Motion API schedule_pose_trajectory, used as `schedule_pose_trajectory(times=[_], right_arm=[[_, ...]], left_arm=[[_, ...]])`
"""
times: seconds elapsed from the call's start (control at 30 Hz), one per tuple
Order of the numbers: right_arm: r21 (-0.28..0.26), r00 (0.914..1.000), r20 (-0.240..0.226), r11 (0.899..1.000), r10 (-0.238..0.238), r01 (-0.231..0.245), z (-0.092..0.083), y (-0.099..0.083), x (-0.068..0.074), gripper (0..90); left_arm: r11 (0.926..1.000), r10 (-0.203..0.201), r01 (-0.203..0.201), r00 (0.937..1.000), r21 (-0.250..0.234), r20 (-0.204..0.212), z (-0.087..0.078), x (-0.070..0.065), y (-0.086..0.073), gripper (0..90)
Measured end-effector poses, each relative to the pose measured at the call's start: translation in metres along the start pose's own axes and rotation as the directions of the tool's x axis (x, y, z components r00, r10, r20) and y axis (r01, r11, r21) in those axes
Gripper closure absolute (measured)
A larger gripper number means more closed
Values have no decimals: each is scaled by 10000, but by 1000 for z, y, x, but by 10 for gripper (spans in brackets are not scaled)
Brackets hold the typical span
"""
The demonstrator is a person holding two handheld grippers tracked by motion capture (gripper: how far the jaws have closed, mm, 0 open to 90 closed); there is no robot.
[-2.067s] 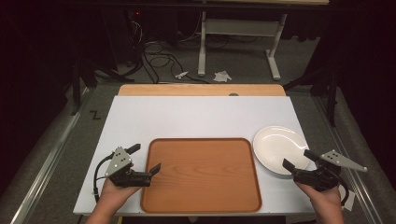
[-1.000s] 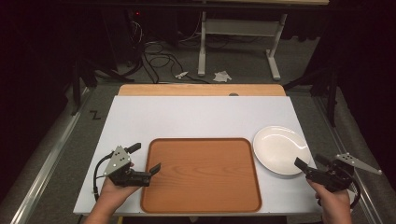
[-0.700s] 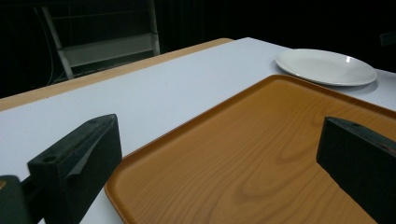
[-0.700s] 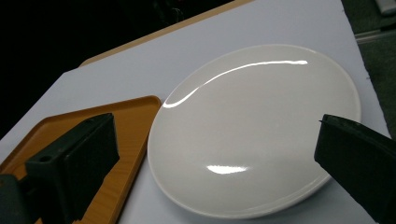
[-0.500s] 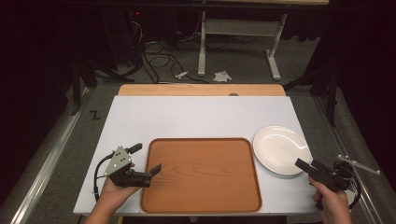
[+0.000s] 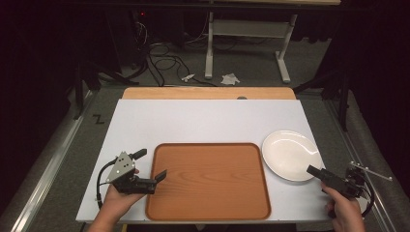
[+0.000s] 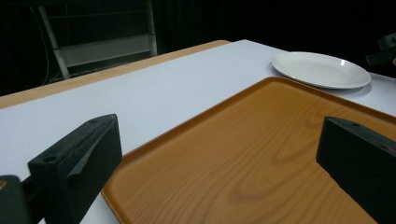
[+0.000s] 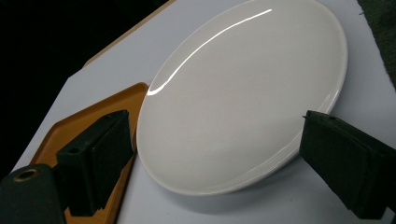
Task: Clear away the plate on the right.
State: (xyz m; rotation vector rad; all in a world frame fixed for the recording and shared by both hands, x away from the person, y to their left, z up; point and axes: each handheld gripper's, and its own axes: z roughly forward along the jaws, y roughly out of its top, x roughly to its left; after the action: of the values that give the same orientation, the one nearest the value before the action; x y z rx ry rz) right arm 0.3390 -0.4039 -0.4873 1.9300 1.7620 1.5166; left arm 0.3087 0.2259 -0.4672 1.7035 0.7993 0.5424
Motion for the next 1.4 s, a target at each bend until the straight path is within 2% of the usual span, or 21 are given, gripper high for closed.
schedule_pose_trajectory(times=[0.1, 0.17, 0.27, 0.33, 0.47, 0.53, 0.6, 0.83, 0.93, 1.03, 1.13, 1.4], right_arm=[[-31, 9999, 124, 10000, 94, -94, 0, 0, -1, 106], [131, 9995, 278, 9998, 166, -170, 2, 0, -1, 101], [84, 9994, 250, 9997, 247, -249, 4, -1, -1, 108], [81, 9986, 116, 9987, 509, -510, 4, -1, -1, 112], [166, 9970, 295, 9973, 714, -719, 4, -1, -2, 114], [187, 9946, 435, 9953, 945, -954, 5, -2, -4, 116], [190, 9908, 374, 9912, 1301, -1309, 5, -2, -5, 136], [259, 9865, 396, 9868, 1588, -1599, 8, -4, -9, 186], [237, 9802, 565, 9813, 1896, -1912, 7, -5, -14, 190], [153, 9745, 459, 9753, 2197, -2206, 6, -4, -20, 201], [109, 9716, 328, 9720, 2342, -2347, 7, -3, -22, 227], [-101, 9627, 383, 9634, 2680, -2678, 10, 1, -28, 241]], left_arm=[[10000, 13, -13, 10000, 37, 26, 0, 0, 0, 10], [10000, 40, -40, 10000, 41, 33, 0, 0, 0, 10], [10000, 47, -47, 10000, 49, 55, 0, 0, 0, 11], [10000, 45, -45, 10000, 58, 53, 0, 0, 0, 12], [10000, 52, -52, 10000, -9, 43, -1, 0, 0, 12], [10000, 65, -65, 10000, -17, 30, -1, 0, 0, 11], [10000, 44, -44, 10000, -44, 13, -2, 0, 0, 12], [10000, 39, -39, 10000, -52, 20, -2, 0, 0, 11], [10000, 74, -74, 10000, -39, 10, -2, -1, 0, 12], [10000, 70, -70, 10000, -32, 45, -1, -2, 0, 12], [9999, 107, -108, 9999, 22, 69, -1, -2, -1, 12], [10000, 94, -94, 9999, -7, -94, -8, -2, -3, 11]])
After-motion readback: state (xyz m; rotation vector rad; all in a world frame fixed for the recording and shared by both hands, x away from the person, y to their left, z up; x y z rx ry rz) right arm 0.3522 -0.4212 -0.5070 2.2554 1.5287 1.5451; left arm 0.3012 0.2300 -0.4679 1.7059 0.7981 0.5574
